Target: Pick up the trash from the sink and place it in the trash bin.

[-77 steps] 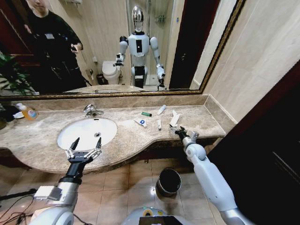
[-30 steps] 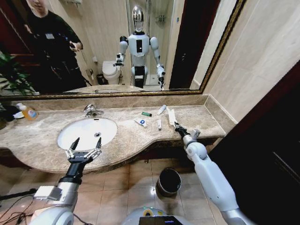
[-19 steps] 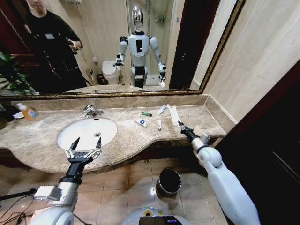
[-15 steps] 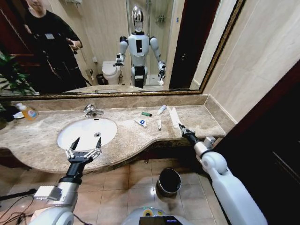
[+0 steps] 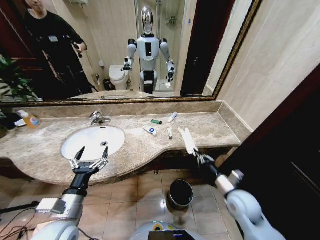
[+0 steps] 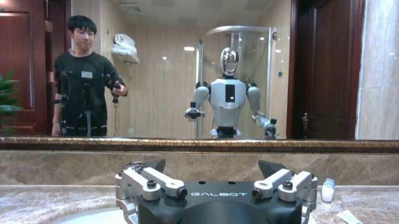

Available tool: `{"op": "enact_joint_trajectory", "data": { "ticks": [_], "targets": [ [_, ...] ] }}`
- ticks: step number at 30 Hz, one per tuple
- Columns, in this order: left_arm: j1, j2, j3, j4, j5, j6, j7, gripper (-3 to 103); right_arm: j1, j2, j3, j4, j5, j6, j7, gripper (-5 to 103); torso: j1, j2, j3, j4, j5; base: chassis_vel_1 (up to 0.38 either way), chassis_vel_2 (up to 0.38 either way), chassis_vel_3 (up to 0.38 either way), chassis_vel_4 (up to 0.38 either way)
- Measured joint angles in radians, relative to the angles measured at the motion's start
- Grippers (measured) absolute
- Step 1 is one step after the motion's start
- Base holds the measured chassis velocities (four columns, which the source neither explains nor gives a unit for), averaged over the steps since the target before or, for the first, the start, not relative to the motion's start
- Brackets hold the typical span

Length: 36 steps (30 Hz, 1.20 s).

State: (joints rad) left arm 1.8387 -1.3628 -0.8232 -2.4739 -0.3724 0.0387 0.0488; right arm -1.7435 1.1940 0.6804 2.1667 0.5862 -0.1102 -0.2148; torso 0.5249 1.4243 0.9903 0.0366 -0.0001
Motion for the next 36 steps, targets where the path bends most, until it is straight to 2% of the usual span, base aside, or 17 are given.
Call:
{"op": "enact_joint_trajectory", "data": {
  "ticks": [3, 6, 13, 17, 22, 25, 26, 28, 36],
  "targets": [
    [0.000, 0.000, 0.000, 0.000, 0.000, 0.000, 0.000, 100, -0.030, 0.013, 0.000, -0.016, -0.024, 0.031, -0.019, 0, 0.000, 0.000, 0.000, 0.0001, -0.0002, 0.000, 0.000, 0.000, 0.000],
    [0.000, 0.000, 0.000, 0.000, 0.000, 0.000, 0.000, 100, -0.075, 0.043, -0.009, -0.091, -0.079, 0.106, -0.067, 0, 0.000, 0.000, 0.000, 0.0001, -0.0001, 0.000, 0.000, 0.000, 0.000],
    [0.000, 0.000, 0.000, 0.000, 0.000, 0.000, 0.000, 100, -0.046, 0.081, -0.043, -0.260, -0.160, 0.161, -0.099, 0, 0.000, 0.000, 0.000, 0.0001, -0.0001, 0.000, 0.000, 0.000, 0.000],
    [0.000, 0.000, 0.000, 0.000, 0.000, 0.000, 0.000, 100, 0.066, 0.123, -0.075, -0.455, -0.237, 0.169, -0.102, 0, 0.000, 0.000, 0.000, 0.0002, 0.0003, 0.000, 0.000, 0.000, 0.000],
    [0.000, 0.000, 0.000, 0.000, 0.000, 0.000, 0.000, 100, 0.159, 0.143, -0.091, -0.605, -0.285, 0.172, -0.099, 0, 0.000, 0.000, 0.000, 0.0003, 0.0000, 0.000, 0.000, 0.000, 0.000],
    [0.000, 0.000, 0.000, 0.000, 0.000, 0.000, 0.000, 100, 0.233, 0.165, -0.097, -0.750, -0.325, 0.189, -0.093, 0, 0.000, 0.000, 0.000, 0.0003, 0.0001, 0.000, 0.000, 0.000, 0.000],
    [0.000, 0.000, 0.000, 0.000, 0.000, 0.000, 0.000, 100, 0.233, 0.165, -0.097, -0.750, -0.325, 0.189, -0.093, 0, 0.000, 0.000, 0.000, 0.0003, 0.0001, 0.000, 0.000, 0.000, 0.000],
    [0.000, 0.000, 0.000, 0.000, 0.000, 0.000, 0.000, 100, 0.295, 0.183, -0.095, -0.879, -0.363, 0.212, -0.084, 0, 0.000, 0.000, 0.000, 0.0003, 0.0002, 0.000, 0.000, 0.000, 0.000],
    [0.000, 0.000, 0.000, 0.000, 0.000, 0.000, 0.000, 100, 0.403, 0.204, -0.079, -1.110, -0.413, 0.258, -0.068, 0, 0.000, 0.000, 0.000, 0.0002, 0.0000, 0.000, 0.000, 0.000, 0.000]
  ]
}}
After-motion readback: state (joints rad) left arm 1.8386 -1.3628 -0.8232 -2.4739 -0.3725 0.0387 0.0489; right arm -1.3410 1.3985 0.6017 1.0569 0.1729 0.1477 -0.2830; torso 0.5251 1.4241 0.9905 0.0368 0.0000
